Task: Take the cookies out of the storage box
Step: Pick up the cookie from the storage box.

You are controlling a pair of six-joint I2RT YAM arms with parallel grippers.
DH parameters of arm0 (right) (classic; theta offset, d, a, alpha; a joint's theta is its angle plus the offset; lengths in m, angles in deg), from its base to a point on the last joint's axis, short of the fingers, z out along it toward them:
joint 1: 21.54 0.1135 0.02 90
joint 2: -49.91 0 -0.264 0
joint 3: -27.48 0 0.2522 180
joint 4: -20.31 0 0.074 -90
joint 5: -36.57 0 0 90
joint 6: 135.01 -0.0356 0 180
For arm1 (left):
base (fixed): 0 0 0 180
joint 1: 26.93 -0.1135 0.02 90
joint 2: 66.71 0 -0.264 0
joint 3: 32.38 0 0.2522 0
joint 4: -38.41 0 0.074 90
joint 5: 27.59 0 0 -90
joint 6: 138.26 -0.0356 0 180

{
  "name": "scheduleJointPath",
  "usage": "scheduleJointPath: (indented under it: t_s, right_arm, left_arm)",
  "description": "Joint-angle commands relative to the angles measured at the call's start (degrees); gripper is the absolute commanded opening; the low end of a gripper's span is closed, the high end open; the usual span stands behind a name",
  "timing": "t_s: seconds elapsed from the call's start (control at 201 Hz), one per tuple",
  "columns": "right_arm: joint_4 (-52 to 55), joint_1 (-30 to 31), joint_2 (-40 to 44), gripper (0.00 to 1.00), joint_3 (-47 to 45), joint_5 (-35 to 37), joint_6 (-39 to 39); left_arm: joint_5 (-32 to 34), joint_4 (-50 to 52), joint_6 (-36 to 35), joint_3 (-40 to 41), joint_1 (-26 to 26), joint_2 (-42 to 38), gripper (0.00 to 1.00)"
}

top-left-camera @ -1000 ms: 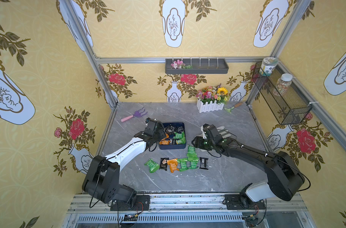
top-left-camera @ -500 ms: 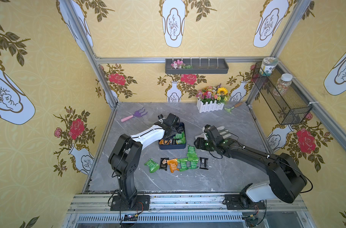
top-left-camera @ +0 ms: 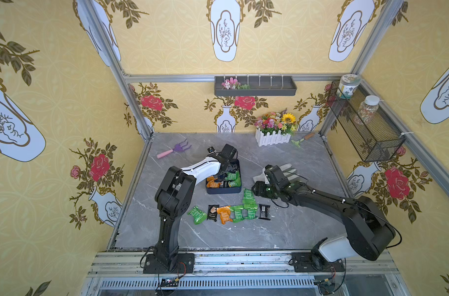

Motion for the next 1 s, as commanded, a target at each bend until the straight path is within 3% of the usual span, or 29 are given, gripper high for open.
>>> scheduleJointPath:
  t_s: [0.0, 0.279, 0.991]
  right_arm:
    - [-2.64, 0.12, 0.08, 0.60, -0.10, -0.29, -0.36]
    - [-1.72, 0.04, 0.38, 0.60, 0.38, 0.21, -0.17]
    - [-0.24, 0.12, 1.38, 0.59, 1.08, 1.02, 0.30]
  left_arm:
    - [0.23, 0.31, 0.14, -0.70, -0.79, 1.48, 0.63]
    - [-0.48, 0.54, 0.32, -1.33, -1.36, 3.58, 0.62]
    - [0.25, 0.42, -0.03, 0.10, -1.22, -0.24, 0.40]
